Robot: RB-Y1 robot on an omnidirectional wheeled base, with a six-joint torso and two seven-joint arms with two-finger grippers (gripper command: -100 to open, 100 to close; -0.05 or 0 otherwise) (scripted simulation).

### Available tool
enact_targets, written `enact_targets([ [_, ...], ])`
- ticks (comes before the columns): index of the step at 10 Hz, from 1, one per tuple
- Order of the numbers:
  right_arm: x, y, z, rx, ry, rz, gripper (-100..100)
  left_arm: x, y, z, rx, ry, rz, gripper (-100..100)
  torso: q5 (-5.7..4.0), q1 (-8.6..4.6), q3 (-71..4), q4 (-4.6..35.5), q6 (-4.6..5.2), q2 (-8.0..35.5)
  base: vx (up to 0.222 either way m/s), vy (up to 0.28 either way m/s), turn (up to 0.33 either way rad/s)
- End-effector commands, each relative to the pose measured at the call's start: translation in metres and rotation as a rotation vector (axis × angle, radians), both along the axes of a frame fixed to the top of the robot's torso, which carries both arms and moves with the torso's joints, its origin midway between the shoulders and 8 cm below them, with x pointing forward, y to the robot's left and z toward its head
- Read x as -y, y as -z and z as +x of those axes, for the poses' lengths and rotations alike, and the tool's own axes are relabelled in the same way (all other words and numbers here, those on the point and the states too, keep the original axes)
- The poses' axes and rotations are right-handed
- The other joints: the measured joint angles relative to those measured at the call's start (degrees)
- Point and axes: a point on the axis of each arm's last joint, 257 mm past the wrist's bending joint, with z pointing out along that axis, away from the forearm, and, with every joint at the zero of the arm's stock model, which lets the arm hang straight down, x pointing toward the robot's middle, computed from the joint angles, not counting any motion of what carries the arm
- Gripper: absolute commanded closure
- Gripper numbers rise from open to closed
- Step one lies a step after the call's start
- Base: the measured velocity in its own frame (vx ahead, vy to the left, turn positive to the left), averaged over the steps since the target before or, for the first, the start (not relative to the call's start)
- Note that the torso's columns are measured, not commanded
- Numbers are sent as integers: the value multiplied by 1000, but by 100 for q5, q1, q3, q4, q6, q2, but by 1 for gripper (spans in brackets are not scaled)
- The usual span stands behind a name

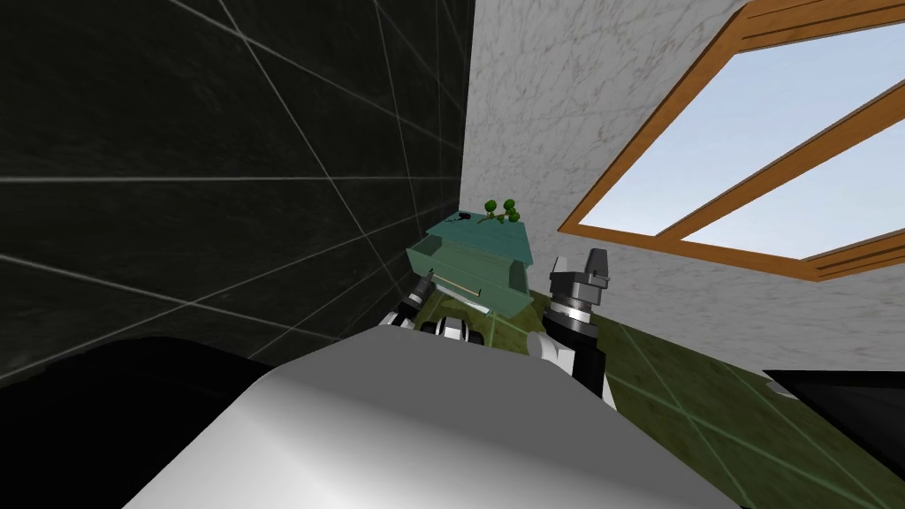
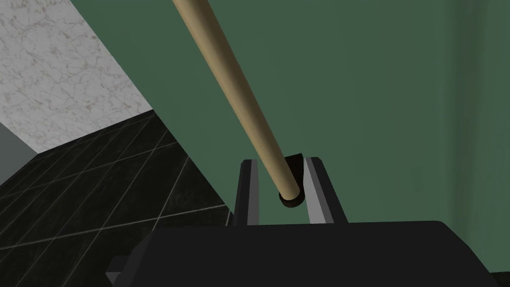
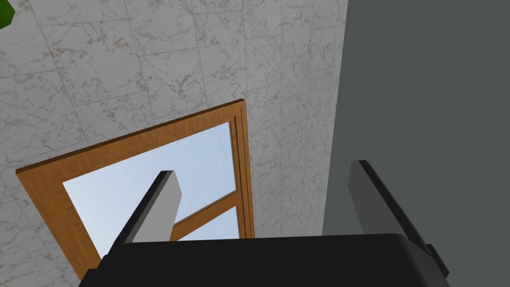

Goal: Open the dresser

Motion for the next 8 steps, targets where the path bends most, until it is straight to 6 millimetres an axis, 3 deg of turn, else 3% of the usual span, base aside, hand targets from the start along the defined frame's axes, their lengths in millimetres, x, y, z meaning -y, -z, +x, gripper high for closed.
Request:
enact_targets([
  [1,0,0,0,0,0,0,0,-1,-11,-1,0,-1,2,-100,-4,-9,-8,3,1,-13,6,-6,-13],
  [8,0,0,0,0,0,0,0,-3,-50,-7,0,-5,5,-100,-7,-19,11,22,9,26,12,-4,-5],
])
